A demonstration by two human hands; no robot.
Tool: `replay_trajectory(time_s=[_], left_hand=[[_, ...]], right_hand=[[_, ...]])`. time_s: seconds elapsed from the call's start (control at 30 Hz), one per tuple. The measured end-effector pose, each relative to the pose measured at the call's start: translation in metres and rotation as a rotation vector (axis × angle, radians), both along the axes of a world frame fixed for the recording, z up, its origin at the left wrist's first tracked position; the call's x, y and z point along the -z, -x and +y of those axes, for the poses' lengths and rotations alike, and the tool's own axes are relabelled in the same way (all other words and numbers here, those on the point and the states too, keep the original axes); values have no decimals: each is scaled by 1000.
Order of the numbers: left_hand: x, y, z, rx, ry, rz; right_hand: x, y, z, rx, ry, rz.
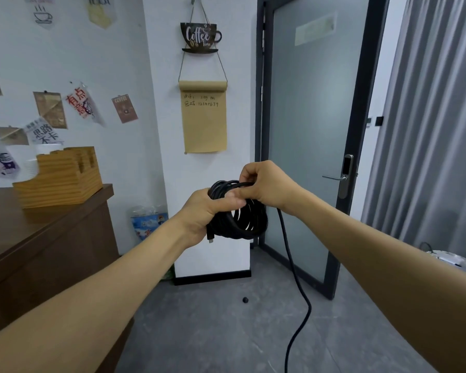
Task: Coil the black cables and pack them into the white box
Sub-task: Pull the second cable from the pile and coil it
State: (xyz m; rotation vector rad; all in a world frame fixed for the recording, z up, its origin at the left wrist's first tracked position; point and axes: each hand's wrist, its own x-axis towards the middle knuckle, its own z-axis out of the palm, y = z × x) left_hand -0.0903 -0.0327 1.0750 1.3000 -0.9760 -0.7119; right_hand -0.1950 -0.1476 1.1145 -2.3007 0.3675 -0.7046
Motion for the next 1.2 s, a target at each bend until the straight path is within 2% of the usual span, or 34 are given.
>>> replay_trajectory(time_s=[0.1,0.13,0.23,0.3,0.33,0.53,0.6,0.7,0.9,1.07,1.2], left_hand=[[-1,-2,3,-89,-54,-94],[-1,-5,4,-120,-66,-124],[-4,-4,6,-168,-82,-174],[-5,1,5,-118,-50,-117],[-5,2,4,-75,-35,-72],[0,-5,4,248,-5,289],[2,-9,2,267,-39,308],[0,-8,-2,200,-122,196],[3,6,-7,-85,-262,1],[6,20,-8,-128,-277,-77],[1,24,-19,-364,-191,110]], right_hand=[[0,6,-10,-97,-132,44],[1,9,-13,-114,-116,75],[9,11,-13,-43,149,232],[16,6,-9,-28,270,231],[18,5,-7,-35,254,203],[14,12,1,-155,-151,160],[17,10,4,-131,-175,174],[25,7,1,-34,-141,161],[34,8,-5,117,-75,144],[33,6,-8,154,-135,76],[34,0,0,167,-307,-24]])
